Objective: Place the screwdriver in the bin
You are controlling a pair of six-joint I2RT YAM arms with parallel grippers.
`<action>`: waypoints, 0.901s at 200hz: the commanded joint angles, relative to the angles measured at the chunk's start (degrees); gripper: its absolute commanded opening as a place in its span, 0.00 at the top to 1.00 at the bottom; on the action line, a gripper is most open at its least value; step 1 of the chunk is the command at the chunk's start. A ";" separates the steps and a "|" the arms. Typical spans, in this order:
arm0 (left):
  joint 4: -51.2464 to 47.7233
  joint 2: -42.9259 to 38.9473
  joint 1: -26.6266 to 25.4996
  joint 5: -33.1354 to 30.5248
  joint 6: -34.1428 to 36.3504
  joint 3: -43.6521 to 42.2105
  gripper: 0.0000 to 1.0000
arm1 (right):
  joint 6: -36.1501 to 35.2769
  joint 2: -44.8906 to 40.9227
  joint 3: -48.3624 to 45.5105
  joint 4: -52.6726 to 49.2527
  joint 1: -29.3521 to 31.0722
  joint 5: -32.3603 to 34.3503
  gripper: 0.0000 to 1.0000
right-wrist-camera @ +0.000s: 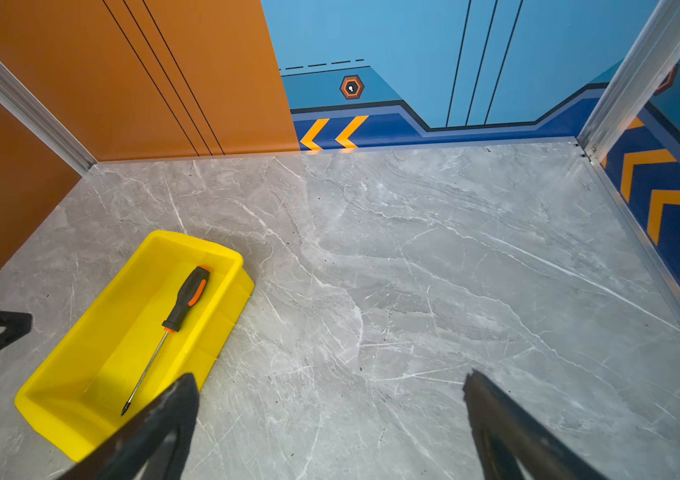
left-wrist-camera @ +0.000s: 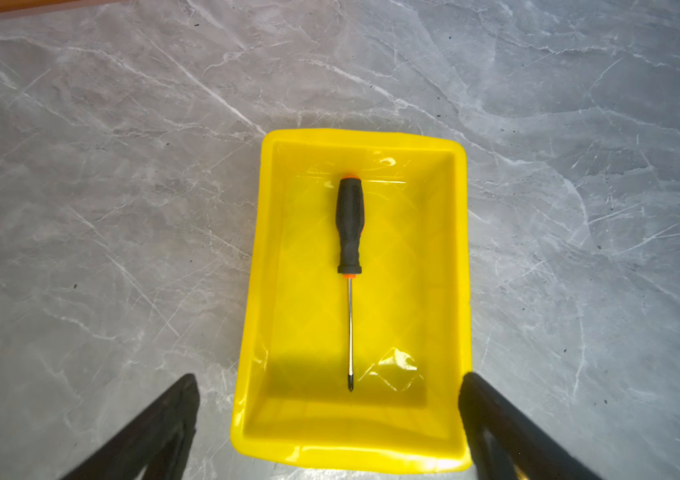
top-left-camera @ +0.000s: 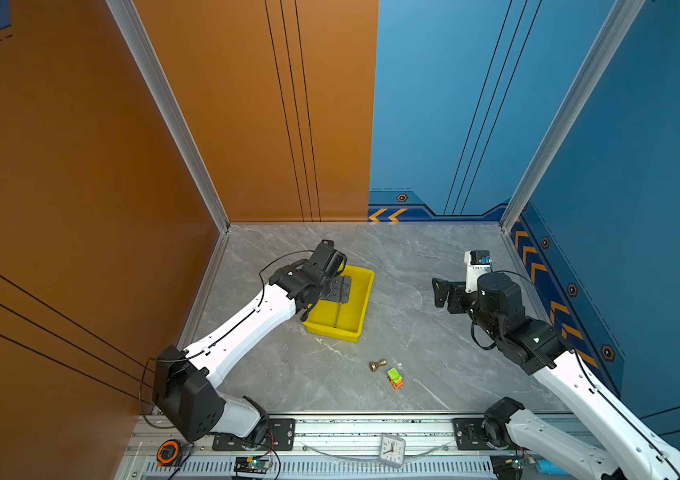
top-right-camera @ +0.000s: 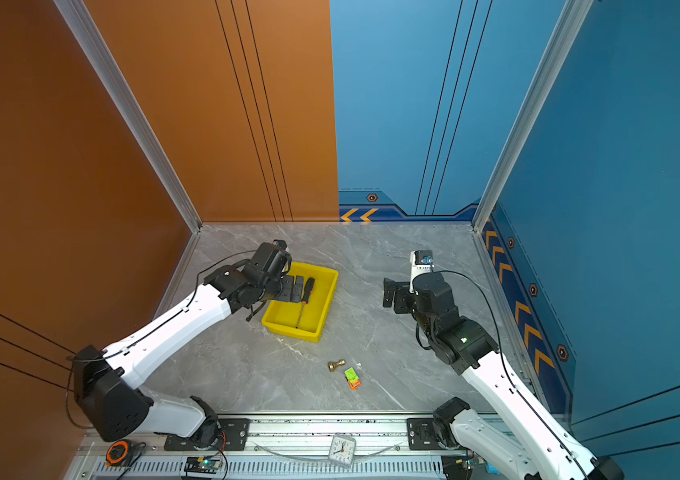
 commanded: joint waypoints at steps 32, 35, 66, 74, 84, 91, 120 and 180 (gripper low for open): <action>2.02 -10.39 3.55 -5.64 2.43 -9.07 0.02 | 1.72 -3.19 -2.43 -3.09 -2.68 3.31 0.00; 2.34 -10.88 4.00 -5.57 2.76 -9.67 0.02 | 1.82 -3.27 -2.55 -3.05 -2.81 3.61 0.00; 7.55 -15.78 8.41 -6.11 6.40 -16.44 0.02 | 3.37 -2.48 -4.41 -3.04 -5.19 6.67 0.00; 9.37 -17.09 9.78 -7.54 6.85 -18.57 0.02 | 3.64 -2.11 -5.06 -3.01 -5.95 7.38 0.00; 11.51 -18.56 10.90 -12.37 6.73 -21.35 0.02 | 3.86 -1.67 -6.17 -2.73 -6.91 8.58 0.00; 13.34 -19.68 11.92 -14.27 7.55 -23.30 0.02 | 4.27 -1.62 -7.12 -2.21 -7.41 10.43 0.00; 25.77 -23.36 18.72 -13.47 11.46 -33.59 0.02 | 6.22 -4.87 -15.69 6.40 -10.19 17.08 0.00; 48.66 -23.90 27.68 -8.44 16.69 -47.87 0.02 | -10.51 -9.41 -37.45 39.83 -17.23 8.52 0.00</action>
